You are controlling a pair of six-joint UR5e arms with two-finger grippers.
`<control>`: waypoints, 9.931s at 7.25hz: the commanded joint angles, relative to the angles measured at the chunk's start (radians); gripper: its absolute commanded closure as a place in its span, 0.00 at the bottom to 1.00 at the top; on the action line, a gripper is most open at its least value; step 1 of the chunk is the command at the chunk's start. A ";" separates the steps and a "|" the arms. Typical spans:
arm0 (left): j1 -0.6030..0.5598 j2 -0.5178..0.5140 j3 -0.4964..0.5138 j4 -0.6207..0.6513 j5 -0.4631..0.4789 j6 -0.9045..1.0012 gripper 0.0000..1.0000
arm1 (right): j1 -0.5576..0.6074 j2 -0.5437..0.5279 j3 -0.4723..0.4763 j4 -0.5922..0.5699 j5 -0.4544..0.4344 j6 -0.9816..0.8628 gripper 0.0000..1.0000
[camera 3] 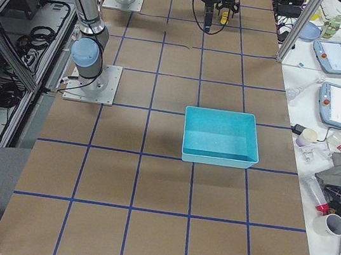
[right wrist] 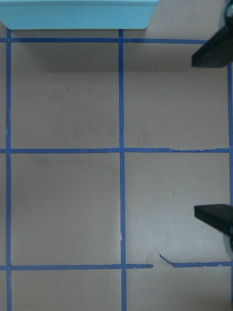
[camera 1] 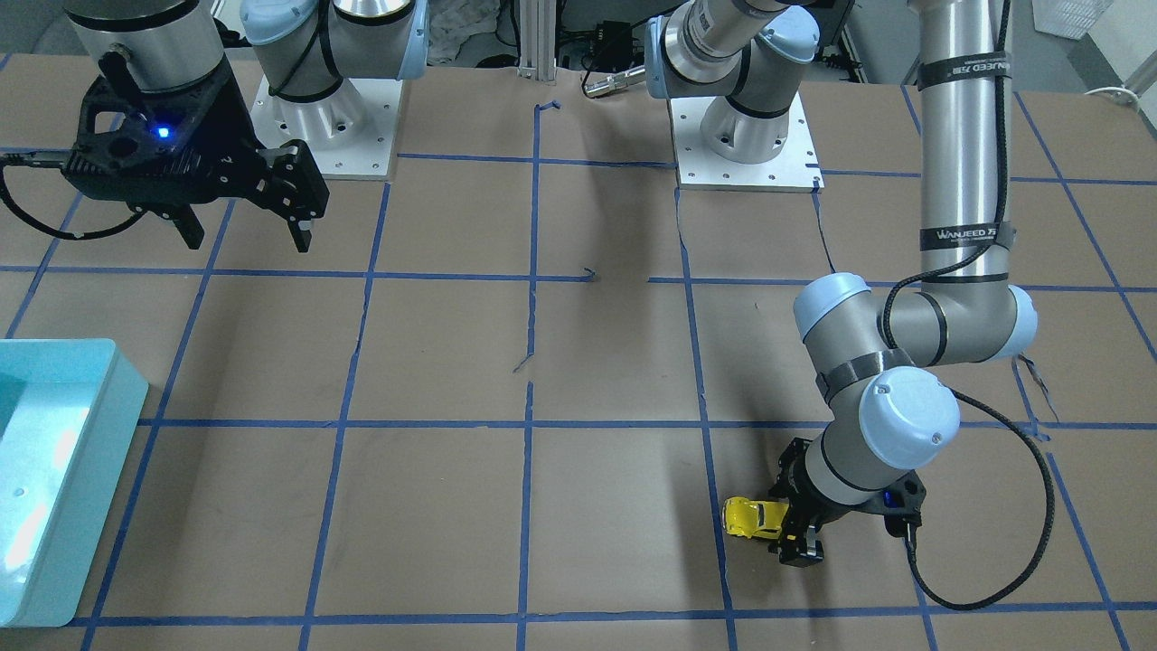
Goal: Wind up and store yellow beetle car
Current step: 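Descend the left gripper over the yellow car and close on it, then drag the held car forward along the table with the left gripper, then pull the car back toward the robot with the left gripper, then release the car with the left gripper and lift away, then lower the right gripper onto the yellow car beside the blue bin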
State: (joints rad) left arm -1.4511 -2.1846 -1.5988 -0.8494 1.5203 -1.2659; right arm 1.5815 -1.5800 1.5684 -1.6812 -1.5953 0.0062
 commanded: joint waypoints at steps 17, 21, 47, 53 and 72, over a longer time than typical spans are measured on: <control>-0.077 0.028 0.008 -0.056 -0.135 -0.305 1.00 | 0.000 0.000 0.001 0.000 -0.002 0.000 0.00; -0.038 0.017 0.010 -0.054 -0.128 -0.262 1.00 | 0.000 0.000 0.001 0.000 -0.002 0.000 0.00; 0.244 0.018 0.022 -0.042 -0.048 0.022 0.16 | 0.000 0.000 0.001 0.000 0.000 0.001 0.00; 0.163 0.190 0.042 -0.071 0.012 0.533 0.04 | 0.000 0.000 0.001 0.000 -0.002 0.000 0.00; -0.083 0.548 0.180 -0.686 0.067 1.373 0.00 | -0.075 0.184 -0.031 -0.021 0.120 0.167 0.00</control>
State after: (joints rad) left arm -1.5232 -1.6391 -1.4171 -1.5608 1.5965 0.1136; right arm 1.5274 -1.4346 1.5337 -1.7003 -1.4856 0.1225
